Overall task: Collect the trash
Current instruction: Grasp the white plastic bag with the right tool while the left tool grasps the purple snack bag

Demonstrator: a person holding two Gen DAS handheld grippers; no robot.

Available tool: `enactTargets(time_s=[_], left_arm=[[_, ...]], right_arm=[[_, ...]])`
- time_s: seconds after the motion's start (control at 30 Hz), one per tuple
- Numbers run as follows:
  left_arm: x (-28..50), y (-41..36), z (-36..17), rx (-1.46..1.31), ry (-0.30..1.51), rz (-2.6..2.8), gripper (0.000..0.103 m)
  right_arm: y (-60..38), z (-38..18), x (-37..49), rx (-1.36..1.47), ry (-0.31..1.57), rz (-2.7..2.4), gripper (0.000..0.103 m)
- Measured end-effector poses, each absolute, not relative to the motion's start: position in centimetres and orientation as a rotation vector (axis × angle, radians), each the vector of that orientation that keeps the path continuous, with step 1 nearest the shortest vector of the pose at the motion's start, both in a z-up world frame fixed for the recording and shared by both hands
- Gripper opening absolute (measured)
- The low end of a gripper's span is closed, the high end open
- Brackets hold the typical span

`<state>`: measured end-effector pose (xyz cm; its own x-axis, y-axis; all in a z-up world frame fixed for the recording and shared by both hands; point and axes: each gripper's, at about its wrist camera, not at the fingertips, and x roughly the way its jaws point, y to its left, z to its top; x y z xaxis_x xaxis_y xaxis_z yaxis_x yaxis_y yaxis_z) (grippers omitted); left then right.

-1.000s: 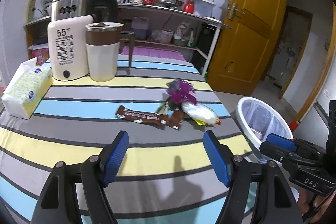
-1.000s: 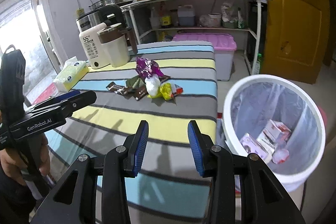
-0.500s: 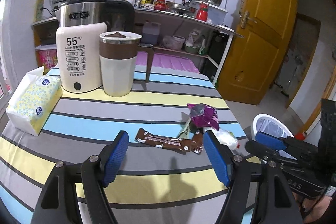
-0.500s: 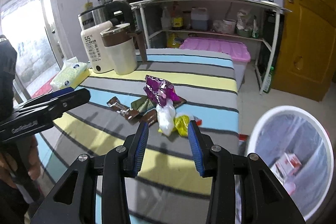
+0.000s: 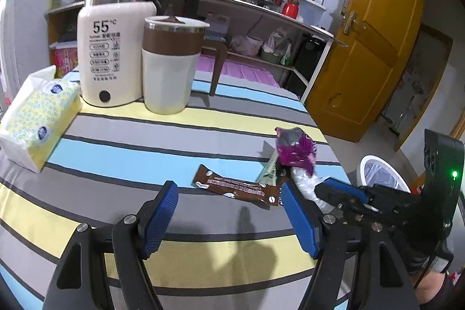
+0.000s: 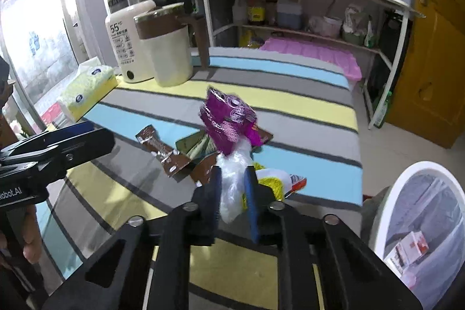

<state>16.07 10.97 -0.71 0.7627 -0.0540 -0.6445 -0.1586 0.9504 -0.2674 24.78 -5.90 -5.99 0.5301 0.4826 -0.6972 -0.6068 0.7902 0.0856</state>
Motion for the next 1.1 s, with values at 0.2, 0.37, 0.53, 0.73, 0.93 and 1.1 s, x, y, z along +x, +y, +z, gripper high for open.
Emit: enactTargets(time_s=[0.2, 0.37, 0.53, 0.73, 0.93, 1.1], left_arm=[[16.6, 11.0, -1.8, -0.346, 0.729, 0.063, 0.074], [17.1, 10.9, -2.0, -0.351, 0.740, 0.072, 0.074], [17.5, 10.3, -1.8, -0.331, 0.736, 0.063, 0.074], [18.1, 9.3, -1.7, -0.328, 0.730, 0.042, 0.074], [18.7, 6.7, -1.6, -0.299, 0.723, -0.062, 0.074], [19.7, 5.1, -2.2, -0.291, 0.741, -0.124, 0.074]], right_arm=[[-6.0, -6.7, 23.8, -0.154, 0.801, 0.703, 0.010], [-7.0, -6.5, 22.4, -0.121, 0.802, 0.715, 0.009], [-8.8, -6.3, 21.0, -0.086, 0.803, 0.704, 0.009], [-11.1, -6.4, 19.8, -0.059, 0.805, 0.668, 0.009], [-13.3, -6.8, 19.3, -0.024, 0.823, 0.630, 0.009], [-14.5, -6.8, 18.9, -0.001, 0.825, 0.609, 0.009]])
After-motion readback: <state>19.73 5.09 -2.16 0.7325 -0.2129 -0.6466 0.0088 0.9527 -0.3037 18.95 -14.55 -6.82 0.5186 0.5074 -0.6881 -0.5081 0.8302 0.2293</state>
